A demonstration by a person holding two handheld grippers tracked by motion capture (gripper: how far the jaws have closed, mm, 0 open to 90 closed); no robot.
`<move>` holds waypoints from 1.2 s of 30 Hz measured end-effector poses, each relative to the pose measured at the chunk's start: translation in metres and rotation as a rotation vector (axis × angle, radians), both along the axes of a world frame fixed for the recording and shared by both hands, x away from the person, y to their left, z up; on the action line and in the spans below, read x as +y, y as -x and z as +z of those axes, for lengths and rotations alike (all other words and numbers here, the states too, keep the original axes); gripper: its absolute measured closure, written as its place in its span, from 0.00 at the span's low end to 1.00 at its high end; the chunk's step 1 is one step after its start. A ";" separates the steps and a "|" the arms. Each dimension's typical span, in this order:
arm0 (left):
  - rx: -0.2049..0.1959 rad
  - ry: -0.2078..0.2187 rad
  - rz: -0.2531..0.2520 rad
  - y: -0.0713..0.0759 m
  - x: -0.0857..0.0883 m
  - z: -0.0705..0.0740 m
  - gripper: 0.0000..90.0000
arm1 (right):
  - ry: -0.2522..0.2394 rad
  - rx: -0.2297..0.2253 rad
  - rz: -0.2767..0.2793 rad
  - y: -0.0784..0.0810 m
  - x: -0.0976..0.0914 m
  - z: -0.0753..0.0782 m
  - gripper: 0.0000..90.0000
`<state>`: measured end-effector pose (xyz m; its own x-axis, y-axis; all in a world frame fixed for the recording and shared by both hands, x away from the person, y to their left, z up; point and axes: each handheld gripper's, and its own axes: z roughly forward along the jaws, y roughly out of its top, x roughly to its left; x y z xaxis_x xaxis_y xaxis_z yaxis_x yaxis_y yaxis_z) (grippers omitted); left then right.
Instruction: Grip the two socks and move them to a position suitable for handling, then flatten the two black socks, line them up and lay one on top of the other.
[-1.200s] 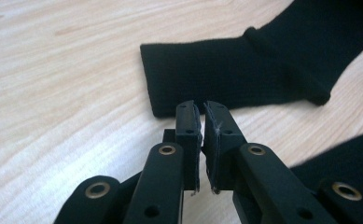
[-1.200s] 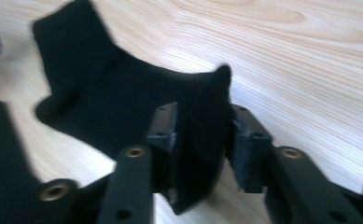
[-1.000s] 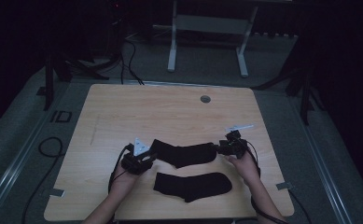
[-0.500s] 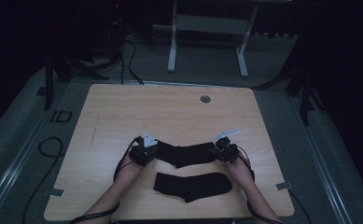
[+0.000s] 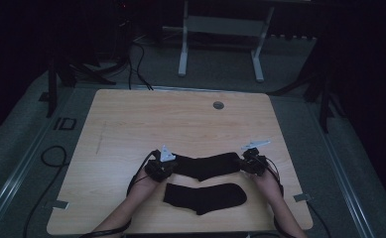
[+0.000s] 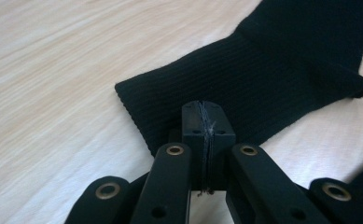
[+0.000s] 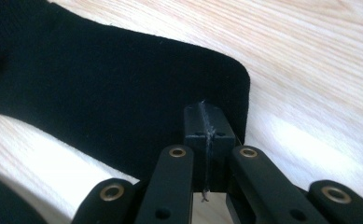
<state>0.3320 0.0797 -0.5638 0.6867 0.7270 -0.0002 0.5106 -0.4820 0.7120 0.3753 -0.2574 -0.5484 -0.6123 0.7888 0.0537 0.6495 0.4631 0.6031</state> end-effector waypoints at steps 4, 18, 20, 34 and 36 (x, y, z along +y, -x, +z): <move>0.005 -0.007 -0.027 0.003 -0.006 0.001 0.98 | -0.016 0.010 -0.010 0.004 -0.011 0.000 0.99; -0.031 0.057 0.036 -0.009 0.013 0.014 0.56 | -0.084 -0.031 -0.021 -0.002 -0.019 0.020 0.61; 0.018 0.055 0.051 -0.018 0.015 0.008 0.55 | -0.067 -0.020 -0.041 -0.009 -0.021 0.017 0.61; 0.023 0.009 0.016 -0.029 0.007 0.001 0.64 | 0.021 -0.012 -0.007 -0.014 -0.006 0.000 0.77; 0.028 0.003 0.001 -0.028 0.005 0.001 0.71 | 0.029 -0.021 0.007 -0.013 -0.003 0.000 0.87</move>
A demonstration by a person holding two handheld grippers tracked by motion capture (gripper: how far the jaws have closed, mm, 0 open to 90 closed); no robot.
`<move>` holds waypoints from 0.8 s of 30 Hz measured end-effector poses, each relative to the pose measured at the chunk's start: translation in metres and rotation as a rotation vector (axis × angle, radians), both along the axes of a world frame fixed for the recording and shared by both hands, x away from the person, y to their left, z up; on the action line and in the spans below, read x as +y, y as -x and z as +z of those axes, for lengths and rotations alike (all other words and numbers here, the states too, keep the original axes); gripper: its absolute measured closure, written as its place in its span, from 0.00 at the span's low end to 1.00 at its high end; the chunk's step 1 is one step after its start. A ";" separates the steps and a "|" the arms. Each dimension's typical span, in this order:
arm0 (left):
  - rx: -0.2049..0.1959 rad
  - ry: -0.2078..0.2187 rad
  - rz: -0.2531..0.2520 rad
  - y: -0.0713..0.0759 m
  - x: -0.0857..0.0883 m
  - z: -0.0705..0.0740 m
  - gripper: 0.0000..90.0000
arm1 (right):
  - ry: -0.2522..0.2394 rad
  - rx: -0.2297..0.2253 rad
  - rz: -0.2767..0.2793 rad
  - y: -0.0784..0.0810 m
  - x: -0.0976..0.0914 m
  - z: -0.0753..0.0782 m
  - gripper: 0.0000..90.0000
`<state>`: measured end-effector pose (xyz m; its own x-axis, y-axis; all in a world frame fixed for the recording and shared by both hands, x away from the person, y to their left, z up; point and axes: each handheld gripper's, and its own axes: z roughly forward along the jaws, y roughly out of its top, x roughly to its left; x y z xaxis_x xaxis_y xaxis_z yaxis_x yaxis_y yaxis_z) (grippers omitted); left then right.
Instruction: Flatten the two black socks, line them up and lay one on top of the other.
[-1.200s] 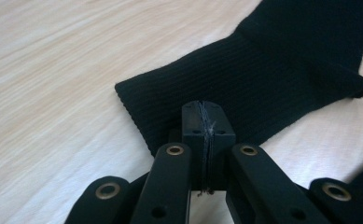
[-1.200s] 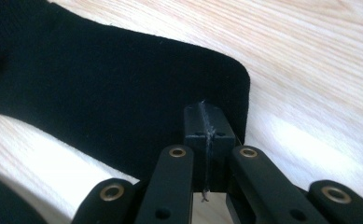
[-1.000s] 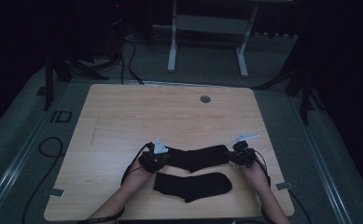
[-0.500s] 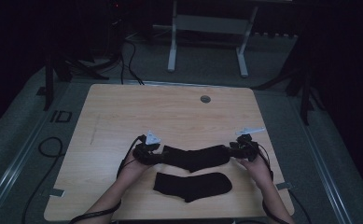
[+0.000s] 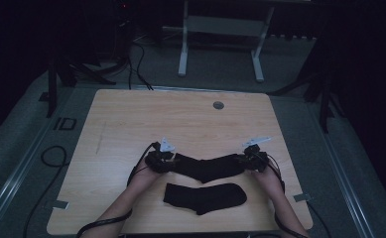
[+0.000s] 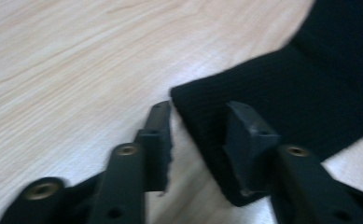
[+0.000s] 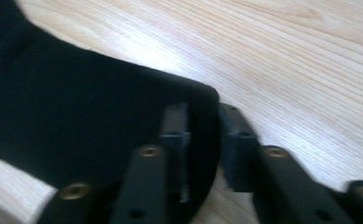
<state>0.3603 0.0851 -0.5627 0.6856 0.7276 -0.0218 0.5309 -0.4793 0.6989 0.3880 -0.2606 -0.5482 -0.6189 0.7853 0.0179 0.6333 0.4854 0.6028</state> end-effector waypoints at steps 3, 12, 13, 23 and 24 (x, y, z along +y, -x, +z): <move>0.024 -0.010 -0.011 0.000 -0.004 0.002 0.84 | -0.003 -0.001 0.004 0.001 0.003 0.000 0.93; -0.002 -0.013 0.008 0.006 -0.008 0.004 0.97 | 0.008 -0.020 -0.009 0.003 0.006 0.001 0.96; -0.002 -0.013 0.008 0.006 -0.008 0.004 0.97 | 0.008 -0.020 -0.009 0.003 0.006 0.001 0.96; -0.077 0.082 0.031 0.019 0.006 0.036 0.98 | -0.077 -0.070 0.010 0.012 0.004 0.027 0.96; -0.087 0.077 0.029 0.021 0.006 0.041 0.98 | -0.082 -0.075 0.016 0.013 0.005 0.031 0.96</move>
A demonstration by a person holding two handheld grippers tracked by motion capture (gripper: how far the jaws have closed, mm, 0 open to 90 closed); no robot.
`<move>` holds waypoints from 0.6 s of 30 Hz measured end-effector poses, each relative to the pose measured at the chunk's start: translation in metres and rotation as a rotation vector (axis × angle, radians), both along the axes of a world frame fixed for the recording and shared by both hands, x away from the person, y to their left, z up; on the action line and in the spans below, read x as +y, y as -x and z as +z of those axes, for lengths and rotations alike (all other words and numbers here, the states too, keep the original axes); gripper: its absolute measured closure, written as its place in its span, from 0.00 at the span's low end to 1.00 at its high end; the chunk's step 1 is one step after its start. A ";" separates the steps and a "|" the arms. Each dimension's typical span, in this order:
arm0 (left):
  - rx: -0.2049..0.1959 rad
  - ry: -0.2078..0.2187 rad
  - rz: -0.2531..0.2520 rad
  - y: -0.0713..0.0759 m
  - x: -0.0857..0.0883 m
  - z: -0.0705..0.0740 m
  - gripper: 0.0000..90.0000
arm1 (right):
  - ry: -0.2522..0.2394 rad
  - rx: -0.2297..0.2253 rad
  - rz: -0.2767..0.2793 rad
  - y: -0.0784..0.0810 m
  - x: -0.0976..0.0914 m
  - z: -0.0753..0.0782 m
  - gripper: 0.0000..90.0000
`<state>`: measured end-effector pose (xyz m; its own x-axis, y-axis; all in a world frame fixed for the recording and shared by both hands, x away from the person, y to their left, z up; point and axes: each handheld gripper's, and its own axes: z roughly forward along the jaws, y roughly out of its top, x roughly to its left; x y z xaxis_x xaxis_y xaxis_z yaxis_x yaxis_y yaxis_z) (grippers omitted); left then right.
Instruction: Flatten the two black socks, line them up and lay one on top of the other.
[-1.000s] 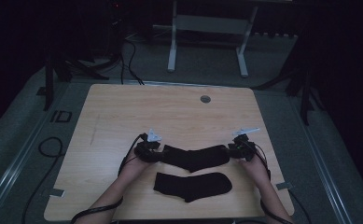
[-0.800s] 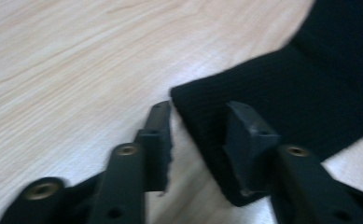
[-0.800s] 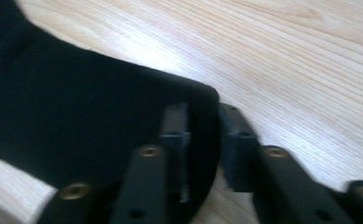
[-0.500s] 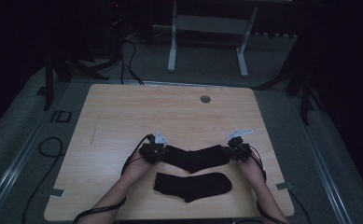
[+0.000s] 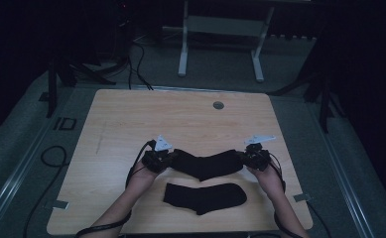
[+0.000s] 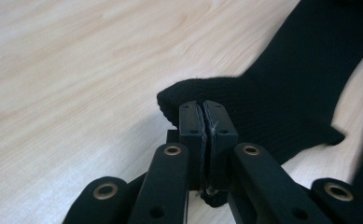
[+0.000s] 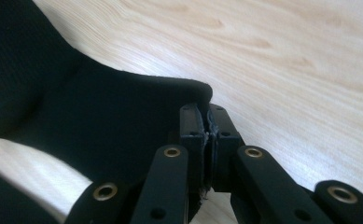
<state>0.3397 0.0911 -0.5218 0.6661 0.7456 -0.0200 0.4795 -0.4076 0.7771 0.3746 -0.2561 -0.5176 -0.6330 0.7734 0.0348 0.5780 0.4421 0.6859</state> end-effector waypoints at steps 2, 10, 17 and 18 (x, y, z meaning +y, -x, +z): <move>-0.015 0.001 -0.002 0.004 0.001 0.008 0.98 | -0.013 -0.012 0.008 0.004 0.001 0.008 0.96; -0.053 0.000 -0.004 0.020 0.013 0.037 0.98 | -0.052 -0.069 0.038 0.023 -0.003 0.042 0.96; -0.051 0.005 -0.048 0.048 0.021 0.050 0.98 | -0.084 -0.093 0.065 0.047 -0.010 0.060 0.96; -0.035 0.019 -0.063 0.057 0.022 0.050 0.98 | -0.081 -0.102 0.073 0.059 -0.012 0.062 0.96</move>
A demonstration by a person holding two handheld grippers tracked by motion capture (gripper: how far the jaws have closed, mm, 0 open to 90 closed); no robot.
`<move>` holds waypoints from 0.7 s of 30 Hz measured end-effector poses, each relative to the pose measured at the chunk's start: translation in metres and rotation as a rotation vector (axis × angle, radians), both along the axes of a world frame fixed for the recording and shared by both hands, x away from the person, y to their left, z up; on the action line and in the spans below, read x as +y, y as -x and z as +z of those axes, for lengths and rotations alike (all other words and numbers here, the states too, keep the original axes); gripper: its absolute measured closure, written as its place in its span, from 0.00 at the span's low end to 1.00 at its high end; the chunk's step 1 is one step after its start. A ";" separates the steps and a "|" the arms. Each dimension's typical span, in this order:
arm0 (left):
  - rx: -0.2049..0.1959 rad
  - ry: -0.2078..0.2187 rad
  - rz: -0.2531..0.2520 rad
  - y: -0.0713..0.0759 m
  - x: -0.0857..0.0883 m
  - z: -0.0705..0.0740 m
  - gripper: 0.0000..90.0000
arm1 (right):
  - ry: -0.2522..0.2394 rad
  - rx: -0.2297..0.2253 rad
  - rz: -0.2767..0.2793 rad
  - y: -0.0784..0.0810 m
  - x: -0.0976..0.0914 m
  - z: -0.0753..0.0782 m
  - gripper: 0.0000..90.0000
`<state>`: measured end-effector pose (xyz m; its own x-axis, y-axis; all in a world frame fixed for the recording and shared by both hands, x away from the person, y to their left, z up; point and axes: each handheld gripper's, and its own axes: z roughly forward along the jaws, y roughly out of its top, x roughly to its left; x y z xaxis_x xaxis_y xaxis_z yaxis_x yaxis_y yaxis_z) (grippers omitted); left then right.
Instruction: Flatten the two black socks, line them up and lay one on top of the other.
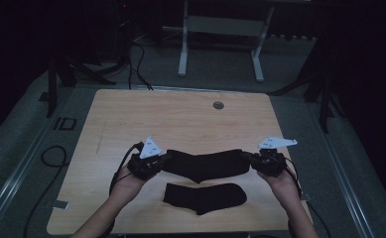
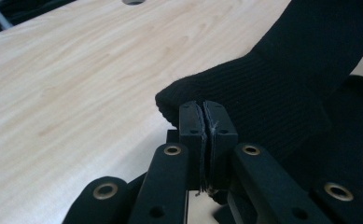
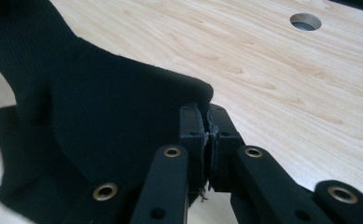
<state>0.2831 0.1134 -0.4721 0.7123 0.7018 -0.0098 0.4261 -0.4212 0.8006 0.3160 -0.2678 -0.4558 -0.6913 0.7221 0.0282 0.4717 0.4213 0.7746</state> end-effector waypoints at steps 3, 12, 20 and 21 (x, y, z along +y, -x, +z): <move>0.017 0.009 -0.028 0.013 0.000 -0.002 0.98 | 0.003 0.002 0.011 0.017 -0.002 0.000 0.96; 0.074 0.008 -0.079 0.035 -0.002 -0.020 0.98 | 0.014 0.062 0.026 0.048 -0.009 -0.018 0.96; 0.189 -0.027 -0.101 0.028 -0.009 -0.062 0.97 | 0.057 0.213 0.006 0.038 -0.009 -0.072 0.96; 0.192 -0.031 -0.100 0.027 -0.010 -0.065 0.97 | 0.058 0.224 0.004 0.037 -0.009 -0.076 0.96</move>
<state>0.2556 0.1032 -0.5368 0.7654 0.6300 -0.1312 0.5243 -0.4924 0.6947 0.2787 -0.2766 -0.5319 -0.6753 0.7242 0.1399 0.6274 0.4643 0.6251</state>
